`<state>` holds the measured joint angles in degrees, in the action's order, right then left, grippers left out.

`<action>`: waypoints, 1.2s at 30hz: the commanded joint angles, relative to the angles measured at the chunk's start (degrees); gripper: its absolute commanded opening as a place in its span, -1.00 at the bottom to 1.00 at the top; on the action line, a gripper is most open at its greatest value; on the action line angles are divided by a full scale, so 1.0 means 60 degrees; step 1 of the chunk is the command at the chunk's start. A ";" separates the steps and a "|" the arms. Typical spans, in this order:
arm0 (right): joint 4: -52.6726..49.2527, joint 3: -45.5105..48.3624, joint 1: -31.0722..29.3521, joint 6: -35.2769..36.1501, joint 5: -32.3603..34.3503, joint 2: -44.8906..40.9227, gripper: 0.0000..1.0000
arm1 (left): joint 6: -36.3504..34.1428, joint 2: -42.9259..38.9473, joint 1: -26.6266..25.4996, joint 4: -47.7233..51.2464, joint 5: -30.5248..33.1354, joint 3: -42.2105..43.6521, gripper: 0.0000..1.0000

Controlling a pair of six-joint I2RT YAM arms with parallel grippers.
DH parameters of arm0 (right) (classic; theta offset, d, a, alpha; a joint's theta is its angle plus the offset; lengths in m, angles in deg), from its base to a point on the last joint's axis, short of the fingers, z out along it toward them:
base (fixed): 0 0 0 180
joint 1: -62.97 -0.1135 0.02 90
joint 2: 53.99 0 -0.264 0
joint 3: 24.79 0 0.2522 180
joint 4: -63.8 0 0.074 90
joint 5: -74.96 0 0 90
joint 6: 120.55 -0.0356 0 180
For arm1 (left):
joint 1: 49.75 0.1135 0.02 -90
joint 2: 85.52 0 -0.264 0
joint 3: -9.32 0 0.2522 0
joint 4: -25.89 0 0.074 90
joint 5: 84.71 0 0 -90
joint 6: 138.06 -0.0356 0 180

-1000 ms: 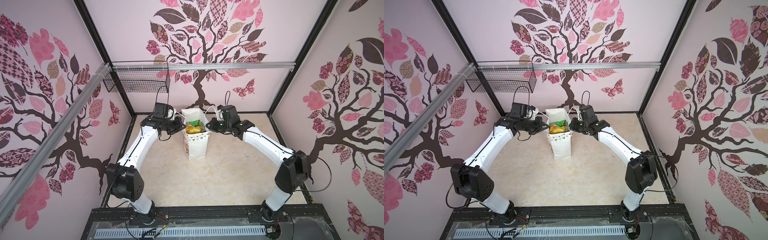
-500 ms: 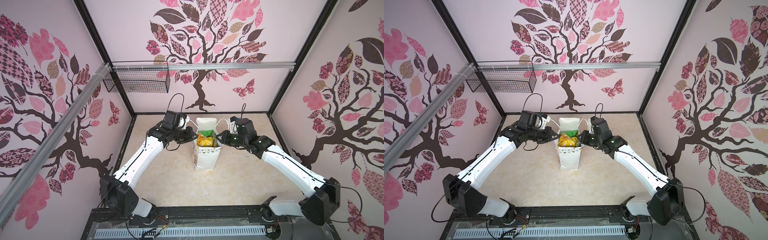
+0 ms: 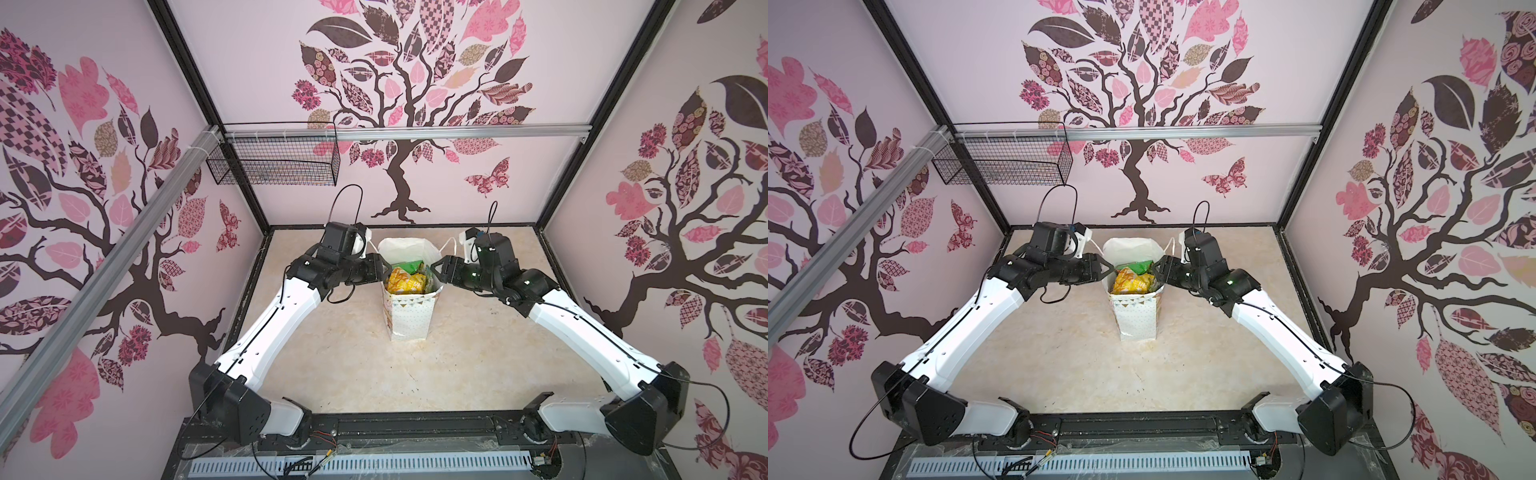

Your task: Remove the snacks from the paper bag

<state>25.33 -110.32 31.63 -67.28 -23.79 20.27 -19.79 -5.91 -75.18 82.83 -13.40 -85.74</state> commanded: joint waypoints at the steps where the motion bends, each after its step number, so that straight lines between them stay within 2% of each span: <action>1: -0.0359 -0.0591 -0.0037 0.0529 0.0430 -0.0634 0.41 | -0.0481 -0.0339 -0.0024 0.0155 0.0474 -0.0414 -0.02; 6: -0.0831 -0.1474 -0.0042 0.1002 0.0999 -0.0759 0.42 | -0.0955 -0.0890 -0.0022 0.0101 0.1014 -0.0685 0.04; 10: -0.0682 -0.1899 -0.0049 0.1299 0.1007 -0.0890 0.41 | -0.1492 -0.1492 -0.0024 0.0018 0.1502 -0.0894 0.05; 16: -0.1002 -0.2745 -0.0071 0.1857 0.0431 -0.0406 0.38 | -0.2654 -0.2596 -0.0021 -0.0369 0.0888 -0.0894 0.12; 19: -0.1639 -0.3476 -0.0463 0.2290 0.0653 0.0195 0.36 | -0.3190 -0.2918 -0.0024 -0.0264 0.0417 -0.0907 0.28; 22: -0.2336 -0.4336 -0.1616 0.3163 0.2041 0.0907 0.38 | -0.3647 -0.3086 -0.0017 0.0086 0.0141 -0.0989 0.43; 24: -0.2741 -0.4901 -0.2076 0.3382 0.2264 0.1491 0.40 | -0.3969 -0.3226 -0.0024 0.0268 -0.0033 -0.0931 0.51; 28: -0.3462 -0.5534 -0.2157 0.3198 0.2014 0.2576 0.40 | -0.4386 -0.3440 -0.0024 0.0526 -0.0246 -0.0814 0.65; 33: -0.4479 -0.6200 -0.2162 0.3300 0.2724 0.4180 0.40 | -0.4699 -0.3665 -0.0024 0.0932 0.0021 -0.0681 0.66; 36: -0.4935 -0.6723 -0.2161 0.3370 0.2643 0.5049 0.44 | -0.4864 -0.3755 -0.0021 0.1102 0.0026 -0.0591 0.67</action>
<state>1.64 -146.90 18.52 -48.20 -9.61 46.63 -46.46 -27.52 -75.18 87.57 -13.03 -89.93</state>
